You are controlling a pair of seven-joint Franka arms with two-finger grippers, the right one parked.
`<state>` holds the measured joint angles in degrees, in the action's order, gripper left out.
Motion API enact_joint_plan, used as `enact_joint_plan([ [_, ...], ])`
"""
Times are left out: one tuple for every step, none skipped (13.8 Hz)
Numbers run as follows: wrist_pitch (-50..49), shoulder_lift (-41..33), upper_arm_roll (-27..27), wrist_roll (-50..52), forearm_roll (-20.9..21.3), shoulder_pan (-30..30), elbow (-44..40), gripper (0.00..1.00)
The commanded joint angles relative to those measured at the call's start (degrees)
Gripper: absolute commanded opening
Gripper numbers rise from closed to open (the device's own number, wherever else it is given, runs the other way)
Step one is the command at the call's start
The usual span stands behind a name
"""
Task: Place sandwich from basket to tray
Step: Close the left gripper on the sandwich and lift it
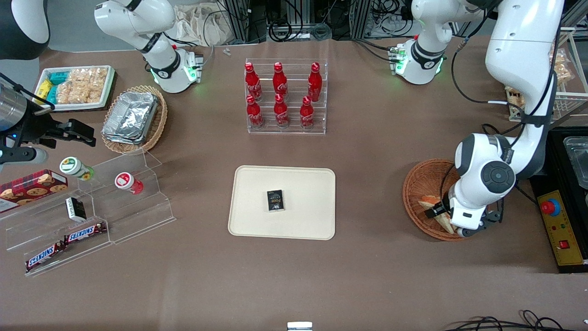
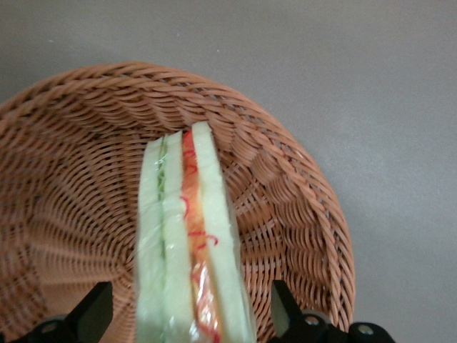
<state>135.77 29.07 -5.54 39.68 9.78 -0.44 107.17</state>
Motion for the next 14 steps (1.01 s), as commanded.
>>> enact_joint_plan([
  [1.4, 1.2, -0.1, 6.0, 1.3, -0.2, -0.8, 0.05],
  [1.4, 1.2, -0.1, 6.6, 1.3, -0.3, -1.1, 0.00],
  [0.9, 0.6, -0.3, 5.9, 1.2, -0.2, -1.4, 0.00],
  [0.6, -0.1, -0.3, 4.4, 1.1, 0.0, -1.7, 0.00],
  [-0.7, -1.4, -0.4, 2.2, 0.9, -0.1, -2.1, 0.00],
  [-3.1, -2.6, -0.7, 1.2, 0.6, -0.2, -2.8, 0.00],
  [-7.0, -4.0, -1.2, 1.2, 0.2, -0.3, -4.8, 0.00],
  [-13.3, -5.2, -2.8, 1.2, 0.2, -0.3, -8.4, 0.00],
  [-20.0, -5.5, -4.7, 1.4, 0.2, -0.3, -13.3, 0.00],
  [-26.4, -5.3, -7.0, 2.0, 0.1, -0.3, -18.8, 0.00],
  [-31.9, -4.9, -9.8, 2.2, 0.1, -0.3, -24.2, 0.00],
  [-36.6, -3.9, -12.6, 2.1, 0.1, -0.4, -28.4, 0.00],
  [-38.4, -2.7, -15.7, 2.2, 0.5, -1.2, -31.8, 0.00],
  [-38.3, -1.1, -17.3, 2.0, 0.9, -3.5, -33.8, 0.00],
])
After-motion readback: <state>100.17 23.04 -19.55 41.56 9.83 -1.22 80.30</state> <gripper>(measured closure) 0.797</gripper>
